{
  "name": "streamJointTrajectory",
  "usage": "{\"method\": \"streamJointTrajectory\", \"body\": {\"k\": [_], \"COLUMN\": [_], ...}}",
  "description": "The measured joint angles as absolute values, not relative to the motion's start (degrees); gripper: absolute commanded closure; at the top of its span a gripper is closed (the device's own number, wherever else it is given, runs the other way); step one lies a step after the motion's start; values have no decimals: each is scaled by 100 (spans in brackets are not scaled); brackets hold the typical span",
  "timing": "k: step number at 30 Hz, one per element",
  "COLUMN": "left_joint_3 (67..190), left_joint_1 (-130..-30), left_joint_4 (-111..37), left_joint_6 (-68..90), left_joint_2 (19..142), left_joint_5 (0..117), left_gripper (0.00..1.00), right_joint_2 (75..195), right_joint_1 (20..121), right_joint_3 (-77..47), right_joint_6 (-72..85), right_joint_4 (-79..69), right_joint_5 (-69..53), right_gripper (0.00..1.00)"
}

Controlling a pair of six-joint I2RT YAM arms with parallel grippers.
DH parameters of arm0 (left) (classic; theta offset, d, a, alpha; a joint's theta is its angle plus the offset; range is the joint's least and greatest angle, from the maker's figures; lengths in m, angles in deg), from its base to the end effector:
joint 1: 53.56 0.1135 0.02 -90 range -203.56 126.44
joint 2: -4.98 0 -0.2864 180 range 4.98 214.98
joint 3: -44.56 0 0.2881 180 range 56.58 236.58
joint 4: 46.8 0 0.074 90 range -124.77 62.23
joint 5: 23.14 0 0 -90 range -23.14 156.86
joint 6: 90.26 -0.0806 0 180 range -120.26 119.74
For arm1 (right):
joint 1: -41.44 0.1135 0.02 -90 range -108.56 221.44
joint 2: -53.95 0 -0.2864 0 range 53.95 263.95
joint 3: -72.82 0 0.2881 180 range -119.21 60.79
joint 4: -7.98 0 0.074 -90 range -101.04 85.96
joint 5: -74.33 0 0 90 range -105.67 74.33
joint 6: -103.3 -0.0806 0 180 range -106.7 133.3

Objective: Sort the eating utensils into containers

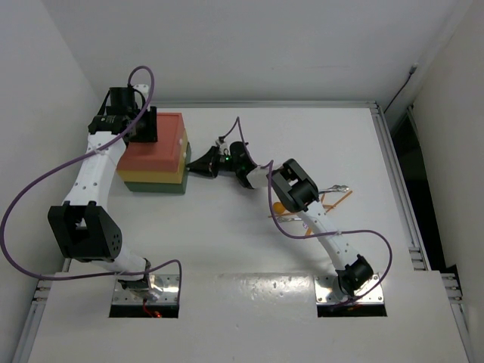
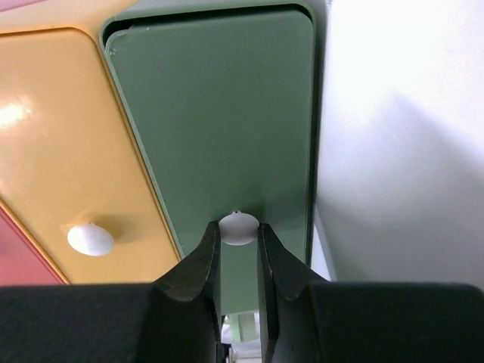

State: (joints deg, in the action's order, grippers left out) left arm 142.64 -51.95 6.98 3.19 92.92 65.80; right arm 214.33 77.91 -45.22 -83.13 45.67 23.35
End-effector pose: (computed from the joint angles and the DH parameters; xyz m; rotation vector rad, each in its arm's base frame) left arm 0.4051 0.0099 0.3438 -0.0937 2.3307 -0.0376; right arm 0.4836 0.4206 0.0045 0.4630 2.1991 2.1079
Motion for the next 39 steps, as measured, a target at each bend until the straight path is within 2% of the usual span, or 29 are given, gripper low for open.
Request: {"method": "streamJointTrajectory", "body": {"k": [11,20,21,25,30,35,36,37,39], "left_joint_3": [14185,14124,14117,14109,14074,14032,14021,13999,13958], "left_joint_1": [-5163,-5160,-5160,-5160,-5160,-5160,-5160,-5160,-5160], "left_joint_4": [572,469,460,427,373,305,292,268,204], "left_joint_6": [323,321,325,325,327,330,334,345,351], "left_joint_2": [9279,9259,9257,9255,9248,9226,9213,9204,9180], "left_joint_5": [6552,6552,6552,6552,6552,6580,6584,6591,6600], "left_gripper": [48,48,48,48,48,48,47,47,47], "right_joint_2": [20703,20117,20080,20014,19936,19676,19536,19391,19081], "right_joint_1": [7599,7251,7205,7037,6998,7129,7166,7199,7238], "right_joint_3": [-3329,-2265,-2206,-2129,-2225,-2758,-2842,-2944,-3080], "right_joint_6": [-8151,-7495,-7449,-7298,-6909,-5570,-5242,-4925,-4385], "right_joint_4": [4648,4471,4447,4331,3870,2244,1833,1439,834], "right_joint_5": [2257,2858,2902,3048,3000,2366,2178,1988,1575], "right_gripper": [100,100,98,75,68,66,63,49,43]}}
